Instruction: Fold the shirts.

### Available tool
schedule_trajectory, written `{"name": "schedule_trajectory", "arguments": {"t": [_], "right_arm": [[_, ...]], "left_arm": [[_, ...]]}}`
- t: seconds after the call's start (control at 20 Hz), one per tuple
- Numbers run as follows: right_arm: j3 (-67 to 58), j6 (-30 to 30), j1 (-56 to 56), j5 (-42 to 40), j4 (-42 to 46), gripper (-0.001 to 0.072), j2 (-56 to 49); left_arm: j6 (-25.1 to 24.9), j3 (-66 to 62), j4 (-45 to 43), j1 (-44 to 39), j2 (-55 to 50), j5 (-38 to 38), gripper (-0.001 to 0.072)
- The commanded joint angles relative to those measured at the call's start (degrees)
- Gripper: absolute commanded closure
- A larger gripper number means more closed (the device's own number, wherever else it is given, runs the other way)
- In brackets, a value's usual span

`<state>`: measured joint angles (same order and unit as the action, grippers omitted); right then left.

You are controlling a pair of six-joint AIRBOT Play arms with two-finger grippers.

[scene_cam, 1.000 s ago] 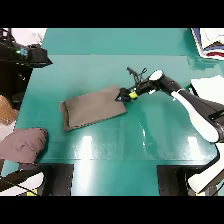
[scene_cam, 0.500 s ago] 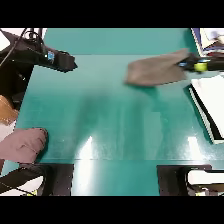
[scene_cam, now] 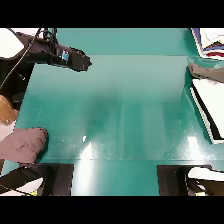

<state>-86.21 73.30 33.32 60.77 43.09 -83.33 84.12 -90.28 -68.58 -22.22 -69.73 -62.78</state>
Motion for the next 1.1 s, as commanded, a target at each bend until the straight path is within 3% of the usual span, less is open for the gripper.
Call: {"name": "schedule_trajectory", "arguments": {"t": [0.0, 0.3, 0.45, 0.65, 0.8, 1.05], "right_arm": [[-3.0, -1.4, 1.4, -0.6, 0.0, 0.0695, 0.2], [-18.2, -1.4, 1.4, 4.1, 0.2, 0.0695, 0.9], [-20.2, -1.4, 2.3, 5.8, 0.6, 0.0695, 2.9], [-20.1, -0.7, 5.3, 14.6, 0.8, 0.0695, 4.2], [-19.9, 4.3, 7.5, 22.5, 11.1, 0.0695, 4.2], [-4.5, 5.3, 9.9, 24.9, 24.0, 0.0694, 10.7]], "left_arm": [[0.1, 0.0, 0.2, -0.4, 0.0, 0.6, 0.0678], [-0.1, 0.0, 0.1, -0.4, 0.0, 0.2, 0.0677], [-0.1, 0.0, 0.0, -0.4, 0.0, 0.2, 0.0678], [-0.1, 0.0, 0.0, -0.4, 0.0, 0.0, 0.0677], [-0.2, 0.0, 0.0, -0.4, 0.0, -0.3, 0.0677], [-0.6, 0.0, 0.0, -0.4, 0.0, -0.3, 0.0677]]}}
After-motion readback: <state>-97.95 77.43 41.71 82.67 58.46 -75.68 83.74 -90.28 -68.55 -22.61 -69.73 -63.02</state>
